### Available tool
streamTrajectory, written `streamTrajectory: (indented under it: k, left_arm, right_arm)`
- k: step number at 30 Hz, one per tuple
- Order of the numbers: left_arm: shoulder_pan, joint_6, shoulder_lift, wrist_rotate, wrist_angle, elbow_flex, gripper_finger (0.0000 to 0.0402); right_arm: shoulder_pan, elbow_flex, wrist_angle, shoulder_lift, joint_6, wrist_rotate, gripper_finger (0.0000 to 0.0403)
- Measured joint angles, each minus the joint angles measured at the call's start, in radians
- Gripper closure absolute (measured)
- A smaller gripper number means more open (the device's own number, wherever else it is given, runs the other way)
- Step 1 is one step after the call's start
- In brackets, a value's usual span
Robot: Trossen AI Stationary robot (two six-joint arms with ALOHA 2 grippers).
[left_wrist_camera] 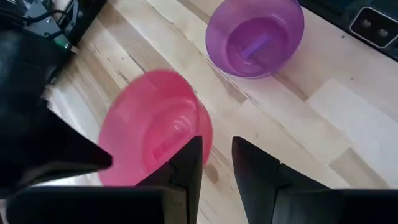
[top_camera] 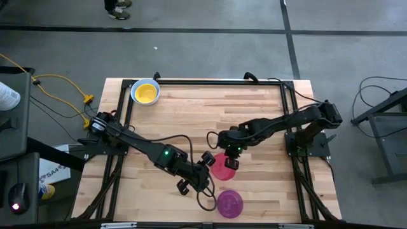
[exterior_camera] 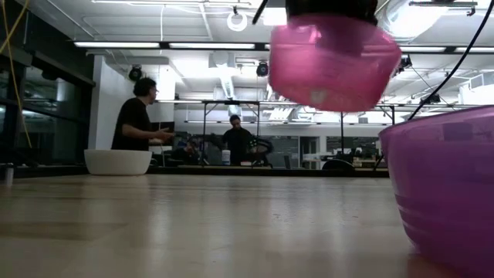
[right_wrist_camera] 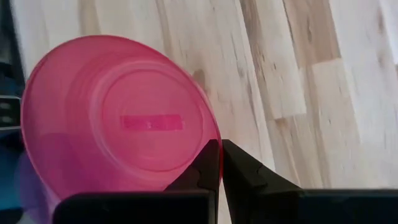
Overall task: Nest bowls inside each other
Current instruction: Stack the red bowl on the yellow bowl
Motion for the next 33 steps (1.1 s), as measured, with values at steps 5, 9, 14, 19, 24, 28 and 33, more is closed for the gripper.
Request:
streamTrajectory:
  k: [5, 9, 14, 19, 24, 28, 33]
  left_arm:
    - [0.014, 0.02, 0.014, 0.001, -0.015, 0.0, 0.0316]
    - [0.042, 0.019, 0.039, 0.001, -0.019, 0.001, 0.0316]
    - [0.058, 0.034, 0.066, 0.0, -0.006, 0.002, 0.0316]
    - [0.059, 0.044, 0.071, 0.022, -0.015, 0.0, 0.0316]
    - [0.06, 0.046, 0.071, 0.023, -0.014, 0.0, 0.0325]
    - [0.059, 0.047, 0.071, 0.027, -0.019, 0.0, 0.0372]
    - [0.058, 0.053, 0.071, 0.039, -0.01, 0.0, 0.0392]
  right_arm:
    - [-0.013, 0.001, 0.049, 0.021, -0.009, -0.033, 0.04]
    - [-0.016, 0.0, 0.064, 0.021, -0.012, -0.05, 0.04]
    - [-0.016, 0.0, 0.066, 0.021, -0.029, -0.052, 0.04]
    - [-0.021, 0.0, 0.074, 0.021, -0.04, -0.055, 0.04]
    - [-0.022, 0.0, 0.075, 0.021, -0.06, -0.054, 0.04]
    - [-0.023, 0.0, 0.093, 0.021, -0.062, -0.062, 0.04]
    - [-0.023, 0.0, 0.118, 0.02, -0.062, -0.094, 0.04]
